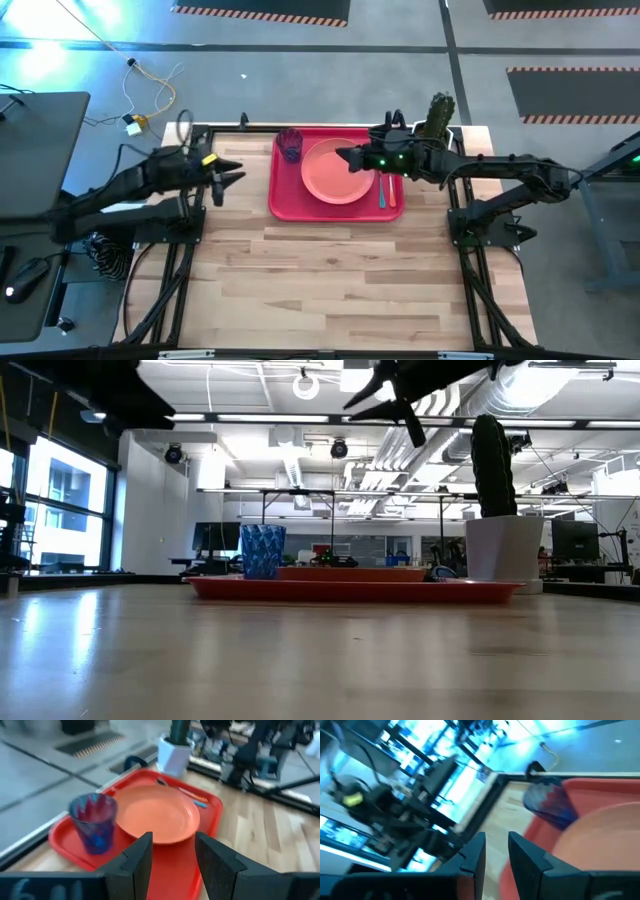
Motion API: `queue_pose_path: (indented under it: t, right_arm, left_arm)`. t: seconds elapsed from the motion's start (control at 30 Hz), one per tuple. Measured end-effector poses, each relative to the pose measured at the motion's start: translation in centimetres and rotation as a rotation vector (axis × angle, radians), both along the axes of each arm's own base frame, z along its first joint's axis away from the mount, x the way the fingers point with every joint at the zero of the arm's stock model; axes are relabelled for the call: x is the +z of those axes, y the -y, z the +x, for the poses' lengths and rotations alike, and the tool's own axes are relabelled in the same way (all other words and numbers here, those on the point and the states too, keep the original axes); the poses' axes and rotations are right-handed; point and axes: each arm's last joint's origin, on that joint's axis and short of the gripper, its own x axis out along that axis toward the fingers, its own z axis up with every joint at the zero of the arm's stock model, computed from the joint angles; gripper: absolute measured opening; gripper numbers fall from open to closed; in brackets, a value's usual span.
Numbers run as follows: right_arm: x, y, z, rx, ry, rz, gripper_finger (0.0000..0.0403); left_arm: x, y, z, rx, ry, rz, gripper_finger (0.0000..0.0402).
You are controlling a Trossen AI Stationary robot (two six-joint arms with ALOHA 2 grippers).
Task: Pick and place plate/cup/fork/spoon on tray
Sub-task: Return to Home Position
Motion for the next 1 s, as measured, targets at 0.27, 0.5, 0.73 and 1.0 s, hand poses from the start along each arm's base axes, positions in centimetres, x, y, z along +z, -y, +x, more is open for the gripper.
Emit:
queue_pose_path:
  t: [0.27, 0.5, 0.73, 1.0]
  right_arm:
    - [0.9, -0.1, 0.2, -0.007, 0.125, 0.048, 0.0075]
    - [1.7, -0.1, 0.4, 0.101, 0.187, 0.016, 0.0075]
    - [3.0, 0.2, -0.7, 0.161, 0.225, -0.058, 0.0075]
    - [6.3, 0.2, -4.8, 0.23, 0.276, -0.2, 0.0075]
  left_arm:
    - [-2.2, 1.0, -3.2, 0.066, 0.131, 0.072, 0.0138]
    - [-4.3, 1.2, -3.9, 0.102, 0.254, 0.096, 0.0138]
    - [-6.9, 0.7, -2.6, 0.121, 0.225, 0.066, 0.0138]
    - [-10.2, 0.1, -1.1, 0.166, 0.319, -0.018, 0.0138]
